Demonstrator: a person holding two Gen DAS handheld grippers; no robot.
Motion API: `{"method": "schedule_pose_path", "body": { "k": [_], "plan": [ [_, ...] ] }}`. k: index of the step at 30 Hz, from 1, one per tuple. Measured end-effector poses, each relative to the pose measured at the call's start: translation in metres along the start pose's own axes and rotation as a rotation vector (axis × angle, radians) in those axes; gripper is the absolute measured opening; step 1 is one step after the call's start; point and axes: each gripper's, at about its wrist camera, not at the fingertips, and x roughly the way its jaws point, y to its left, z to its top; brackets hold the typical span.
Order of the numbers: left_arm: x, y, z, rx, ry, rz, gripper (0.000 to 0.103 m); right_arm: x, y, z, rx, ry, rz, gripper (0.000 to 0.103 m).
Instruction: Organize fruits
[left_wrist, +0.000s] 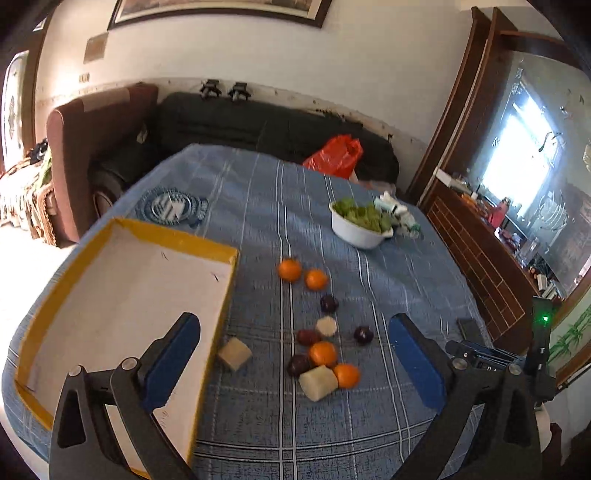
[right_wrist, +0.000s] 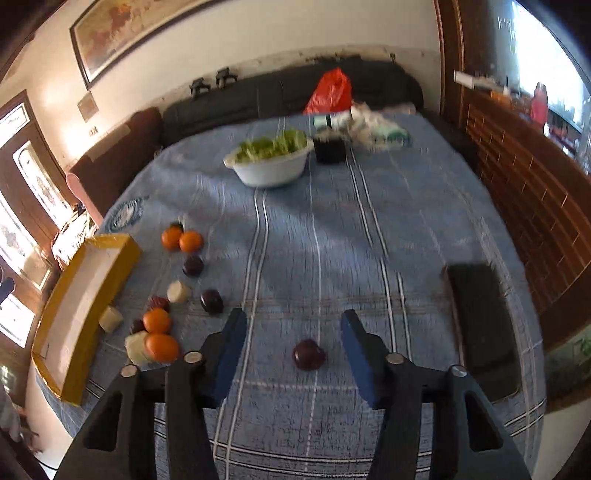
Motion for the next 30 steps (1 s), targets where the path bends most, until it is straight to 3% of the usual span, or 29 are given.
{"method": "schedule_pose_path", "body": {
  "k": [1, 3, 6, 11, 17, 20, 23, 30],
  "plan": [
    [0.011, -0.001, -0.008, 0.012, 0.029, -0.016, 0.088, 0.011, -0.003, -0.007, 0.005, 0.024, 0.023, 0.052],
    [0.028, -0.007, -0.022, 0.053, 0.082, -0.044, 0.067, 0.019, 0.000, -0.020, -0.020, 0.034, 0.065, 0.052],
    [0.045, -0.014, -0.037, 0.123, 0.137, -0.048, 0.056, 0.028, 0.025, -0.026, -0.107, 0.047, 0.161, 0.052],
    [0.047, -0.001, -0.043, 0.127, 0.152, -0.049, 0.056, 0.053, 0.077, -0.027, -0.253, 0.074, 0.297, 0.053],
    [0.042, 0.015, -0.036, 0.083, 0.148, -0.031, 0.057, 0.085, 0.118, -0.028, -0.348, 0.109, 0.365, 0.053],
    [0.044, 0.013, -0.036, 0.081, 0.150, -0.036, 0.057, 0.093, 0.120, -0.027, -0.314, 0.123, 0.415, 0.051],
    [0.050, 0.007, -0.039, 0.095, 0.165, -0.051, 0.057, 0.092, 0.116, -0.029, -0.293, 0.135, 0.440, 0.040],
    [0.075, -0.014, -0.055, 0.148, 0.234, -0.047, 0.057, 0.076, 0.090, -0.036, -0.217, 0.128, 0.434, 0.039]
  ]
}}
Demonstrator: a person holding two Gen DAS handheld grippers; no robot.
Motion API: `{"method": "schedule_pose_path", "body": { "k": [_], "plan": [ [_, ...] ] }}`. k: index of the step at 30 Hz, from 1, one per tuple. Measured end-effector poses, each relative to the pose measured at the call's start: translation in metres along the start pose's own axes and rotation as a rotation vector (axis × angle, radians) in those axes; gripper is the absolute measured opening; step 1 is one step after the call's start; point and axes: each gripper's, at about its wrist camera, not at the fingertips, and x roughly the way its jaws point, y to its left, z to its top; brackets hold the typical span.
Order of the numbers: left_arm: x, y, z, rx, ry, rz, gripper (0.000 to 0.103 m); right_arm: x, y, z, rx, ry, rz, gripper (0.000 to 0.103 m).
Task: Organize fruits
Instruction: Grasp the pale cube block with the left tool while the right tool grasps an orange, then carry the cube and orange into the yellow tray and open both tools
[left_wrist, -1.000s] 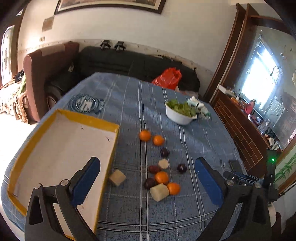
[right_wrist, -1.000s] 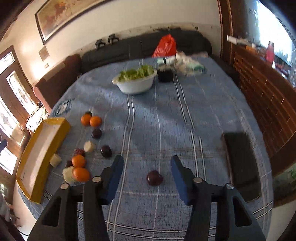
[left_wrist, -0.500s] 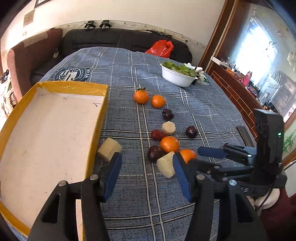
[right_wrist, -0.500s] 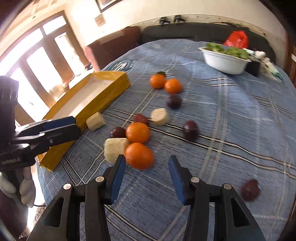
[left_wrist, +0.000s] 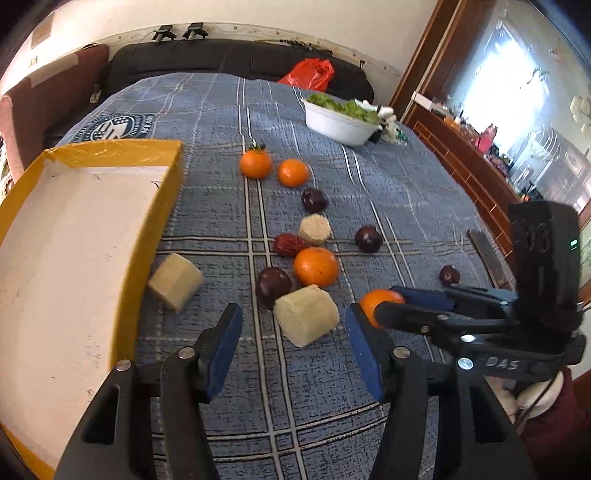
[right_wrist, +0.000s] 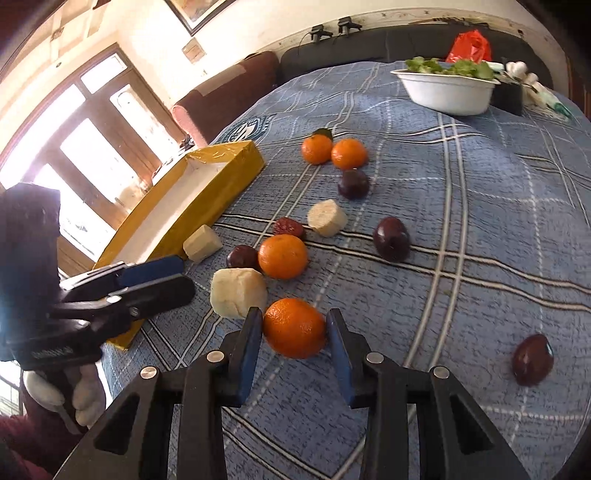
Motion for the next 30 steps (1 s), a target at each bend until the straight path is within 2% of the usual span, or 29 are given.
{"method": "schedule_pose_path", "body": {
  "k": [4, 11, 13, 16, 19, 25, 30],
  "plan": [
    [0.018, -0.014, -0.004, 0.029, 0.029, 0.026, 0.057, -0.017, -0.010, -0.007, 0.033, -0.031, -0.014, 0.039],
    [0.041, -0.024, -0.004, -0.005, 0.053, 0.083, 0.056, -0.026, -0.022, -0.011, 0.076, -0.048, -0.019, 0.039],
    [0.041, -0.021, -0.004, -0.028, 0.047, 0.108, 0.041, -0.027, -0.021, -0.012, 0.077, -0.050, -0.018, 0.039],
    [0.036, -0.014, -0.005, -0.068, 0.041, 0.084, 0.037, -0.030, -0.018, -0.014, 0.068, -0.055, -0.025, 0.039],
    [0.025, -0.008, -0.007, -0.088, 0.014, 0.084, 0.037, -0.033, -0.010, -0.013, 0.058, -0.062, -0.026, 0.039],
    [-0.031, 0.019, -0.005, -0.158, -0.084, 0.084, 0.037, -0.041, 0.022, -0.008, 0.014, -0.081, -0.010, 0.040],
    [-0.086, 0.070, -0.013, -0.254, -0.168, 0.209, 0.037, -0.035, 0.072, 0.006, -0.051, -0.087, 0.058, 0.040]
  ]
}}
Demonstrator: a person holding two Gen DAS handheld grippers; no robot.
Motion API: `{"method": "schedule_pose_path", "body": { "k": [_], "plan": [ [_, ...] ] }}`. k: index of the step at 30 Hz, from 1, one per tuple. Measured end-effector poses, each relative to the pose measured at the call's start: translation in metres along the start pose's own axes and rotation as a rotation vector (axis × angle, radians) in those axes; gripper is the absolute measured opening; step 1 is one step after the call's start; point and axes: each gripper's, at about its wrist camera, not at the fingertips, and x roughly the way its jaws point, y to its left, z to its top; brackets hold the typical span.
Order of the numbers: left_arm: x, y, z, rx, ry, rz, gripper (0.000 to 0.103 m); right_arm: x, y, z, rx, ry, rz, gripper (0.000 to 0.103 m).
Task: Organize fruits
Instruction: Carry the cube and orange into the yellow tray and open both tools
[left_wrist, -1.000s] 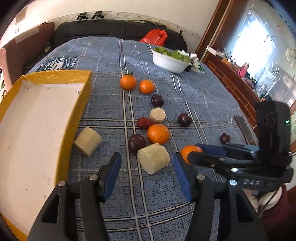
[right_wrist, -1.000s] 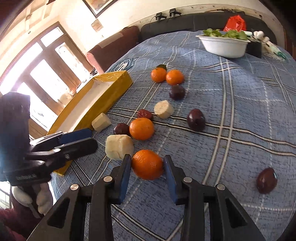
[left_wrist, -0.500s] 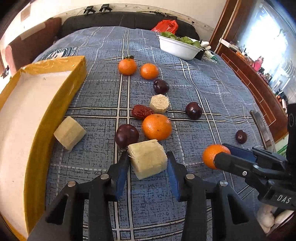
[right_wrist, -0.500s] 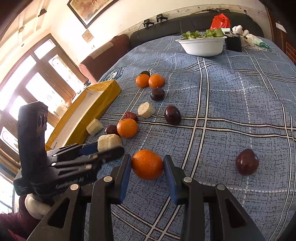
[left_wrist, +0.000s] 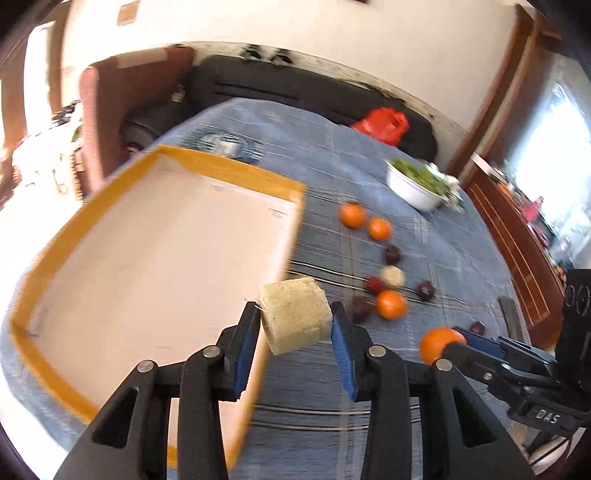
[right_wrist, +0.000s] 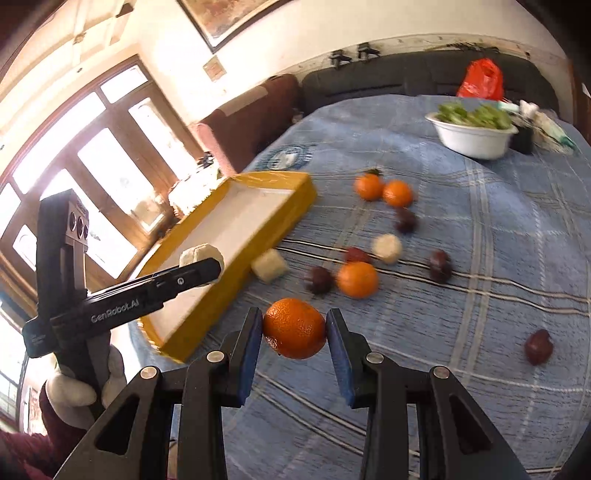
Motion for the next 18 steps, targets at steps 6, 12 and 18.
{"method": "schedule_pose_path", "body": {
  "k": [6, 12, 18],
  "plan": [
    [-0.018, 0.068, -0.002, -0.097, -0.035, 0.165, 0.037, 0.037, 0.065, 0.014, -0.083, 0.033, 0.097, 0.040],
    [-0.010, 0.119, -0.003, -0.173, -0.023, 0.252, 0.038, 0.092, 0.126, 0.014, -0.192, 0.105, 0.122, 0.040],
    [-0.002, 0.146, -0.009, -0.210, 0.003, 0.263, 0.038, 0.143, 0.156, -0.001, -0.260, 0.196, 0.097, 0.040]
  ]
}}
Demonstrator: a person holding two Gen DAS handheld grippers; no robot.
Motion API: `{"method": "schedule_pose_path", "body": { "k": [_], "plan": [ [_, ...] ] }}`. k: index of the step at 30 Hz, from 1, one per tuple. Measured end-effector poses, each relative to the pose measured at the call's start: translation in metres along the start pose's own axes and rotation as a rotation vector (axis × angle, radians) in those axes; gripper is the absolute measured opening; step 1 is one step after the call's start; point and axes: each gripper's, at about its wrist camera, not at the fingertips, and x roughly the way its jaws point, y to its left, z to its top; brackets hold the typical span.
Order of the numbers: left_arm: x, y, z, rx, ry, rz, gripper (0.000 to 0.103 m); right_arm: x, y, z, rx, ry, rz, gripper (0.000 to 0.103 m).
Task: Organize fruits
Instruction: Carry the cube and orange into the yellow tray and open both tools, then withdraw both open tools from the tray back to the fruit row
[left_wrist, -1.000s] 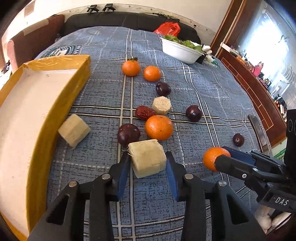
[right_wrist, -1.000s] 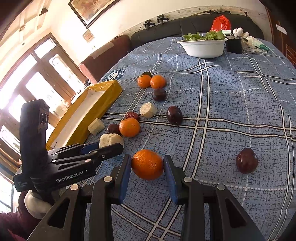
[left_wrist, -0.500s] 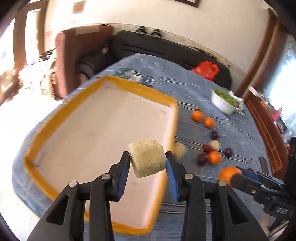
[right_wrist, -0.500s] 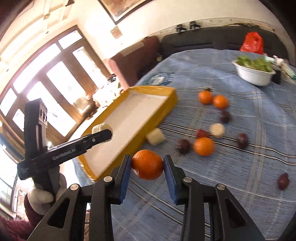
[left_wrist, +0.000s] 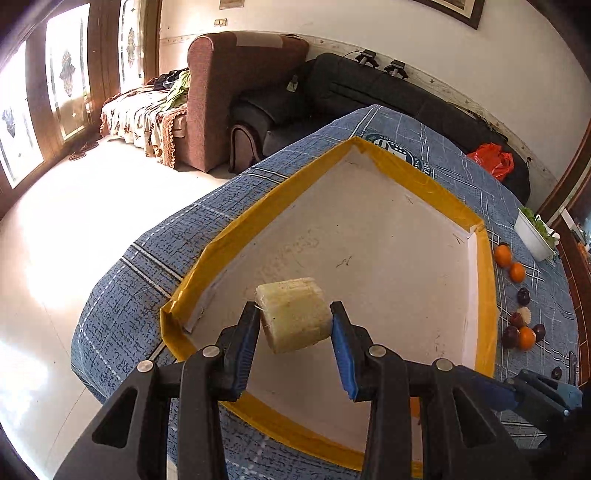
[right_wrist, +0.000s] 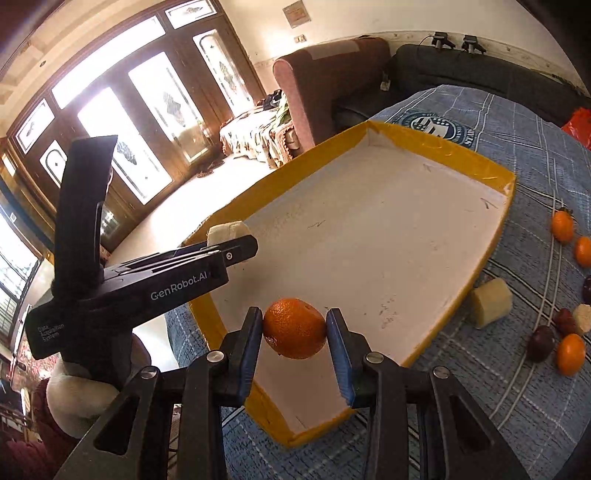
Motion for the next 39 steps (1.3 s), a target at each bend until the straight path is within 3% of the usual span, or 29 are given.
{"method": "schedule_pose_path", "body": {
  "k": [5, 9, 13, 19, 24, 30, 34, 39],
  "plan": [
    [-0.002, 0.010, 0.002, -0.017, -0.008, -0.001, 0.038, 0.024, 0.017, -0.005, -0.041, 0.052, -0.016, 0.040],
    [-0.011, 0.015, 0.005, -0.028, -0.031, -0.009, 0.046, 0.027, 0.025, -0.002, -0.072, 0.046, -0.039, 0.042],
    [-0.022, 0.018, 0.006, -0.045, -0.055, -0.018, 0.048, 0.028, 0.024, -0.001, -0.067, 0.044, -0.052, 0.042],
    [-0.053, 0.008, 0.008, -0.055, -0.121, -0.031, 0.054, -0.002, 0.026, -0.005, -0.052, -0.012, -0.056, 0.044],
    [-0.077, -0.020, 0.005, -0.011, -0.163, -0.069, 0.061, -0.044, 0.013, -0.016, -0.003, -0.099, -0.071, 0.053],
    [-0.087, -0.058, -0.004, 0.054, -0.167, -0.115, 0.070, -0.101, -0.047, -0.047, 0.130, -0.183, -0.141, 0.055],
    [-0.087, -0.091, -0.011, 0.120, -0.164, -0.130, 0.073, -0.144, -0.111, -0.079, 0.272, -0.240, -0.229, 0.056],
    [-0.065, -0.143, -0.024, 0.217, -0.098, -0.191, 0.073, -0.194, -0.196, -0.125, 0.483, -0.289, -0.340, 0.056]
  ]
}}
